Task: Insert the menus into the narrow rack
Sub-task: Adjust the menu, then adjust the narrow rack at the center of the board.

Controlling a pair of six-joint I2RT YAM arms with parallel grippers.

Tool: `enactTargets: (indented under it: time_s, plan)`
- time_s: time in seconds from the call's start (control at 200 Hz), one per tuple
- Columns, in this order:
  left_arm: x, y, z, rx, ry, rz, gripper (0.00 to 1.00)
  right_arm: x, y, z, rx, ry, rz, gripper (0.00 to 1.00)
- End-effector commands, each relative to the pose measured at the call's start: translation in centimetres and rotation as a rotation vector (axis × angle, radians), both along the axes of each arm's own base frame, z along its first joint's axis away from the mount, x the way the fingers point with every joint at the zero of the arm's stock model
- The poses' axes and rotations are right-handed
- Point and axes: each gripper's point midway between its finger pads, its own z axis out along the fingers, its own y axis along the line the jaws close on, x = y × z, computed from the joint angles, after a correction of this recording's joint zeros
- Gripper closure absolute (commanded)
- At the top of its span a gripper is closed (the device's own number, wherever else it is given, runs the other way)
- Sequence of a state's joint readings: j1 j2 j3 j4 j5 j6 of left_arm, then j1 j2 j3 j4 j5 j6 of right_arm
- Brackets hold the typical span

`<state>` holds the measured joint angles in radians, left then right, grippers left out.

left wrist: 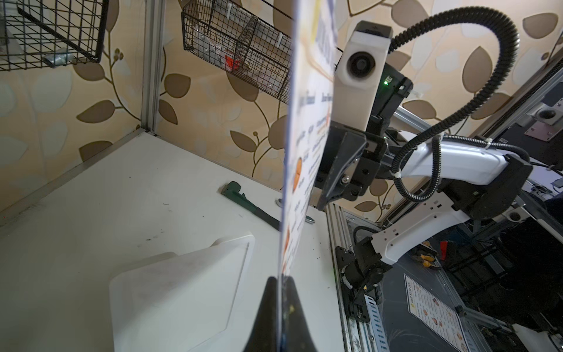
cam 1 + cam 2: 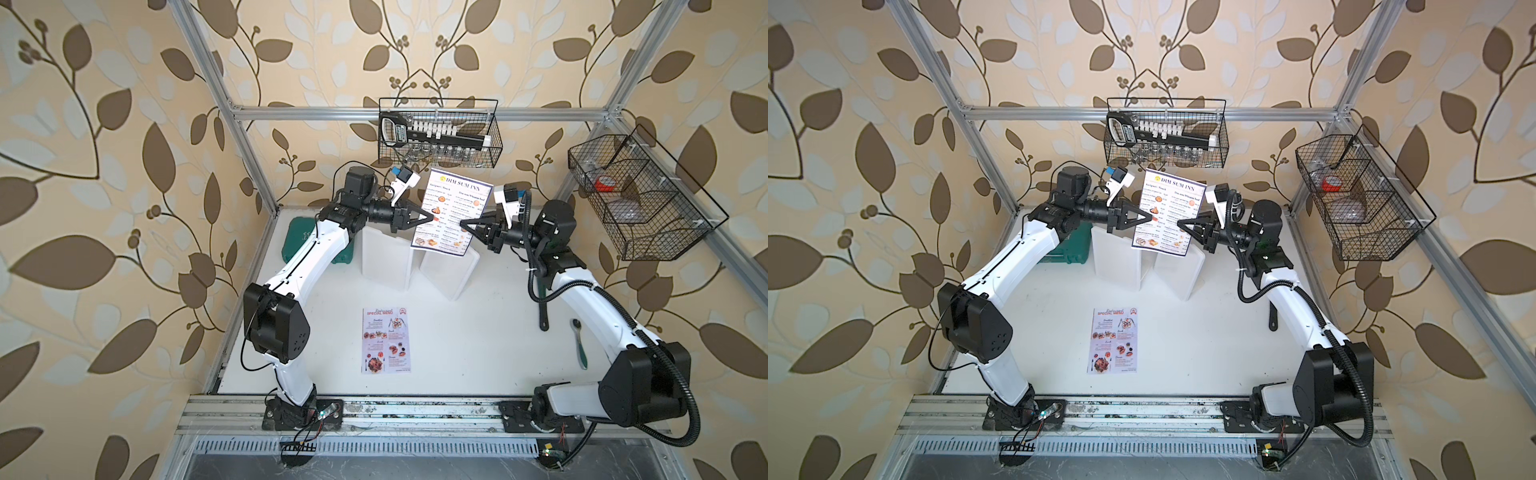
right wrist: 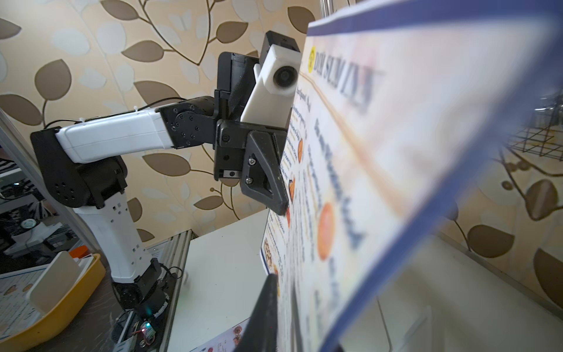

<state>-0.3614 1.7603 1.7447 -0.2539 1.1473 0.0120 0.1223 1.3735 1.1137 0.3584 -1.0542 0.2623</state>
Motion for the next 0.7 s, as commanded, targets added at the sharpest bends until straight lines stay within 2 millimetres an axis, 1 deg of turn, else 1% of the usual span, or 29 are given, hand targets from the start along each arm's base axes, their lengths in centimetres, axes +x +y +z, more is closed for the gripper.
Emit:
enactTargets:
  time_s: [0.0,0.135,0.21,0.31,0.485,0.695]
  plan:
    - [-1.7,0.7,2.8,-0.001,-0.103,0.030,1.00,-0.1,-0.4,-0.1,-0.010,-0.005,-0.042,0.70]
    - [-2.1,1.3,2.8,0.032,-0.130,0.066,1.00,0.2,-2.0,-1.1,-0.020,0.029,-0.126,0.57]
    - [-2.4,1.6,2.9,0.047,-0.146,0.087,1.00,0.4,-2.9,-2.5,-0.038,0.071,-0.195,0.47]
    - [-2.8,2.1,3.1,0.064,-0.167,0.110,1.00,0.8,-4.0,-4.5,-0.071,0.120,-0.290,0.37]
    - [-4.0,2.8,4.1,0.066,-0.216,0.133,1.00,1.8,-5.0,-8.1,-0.127,0.200,-0.372,0.33]
    - [-5.2,3.7,4.9,0.071,-0.258,0.164,1.00,2.7,-5.3,-12.1,-0.147,0.292,-0.397,0.35]
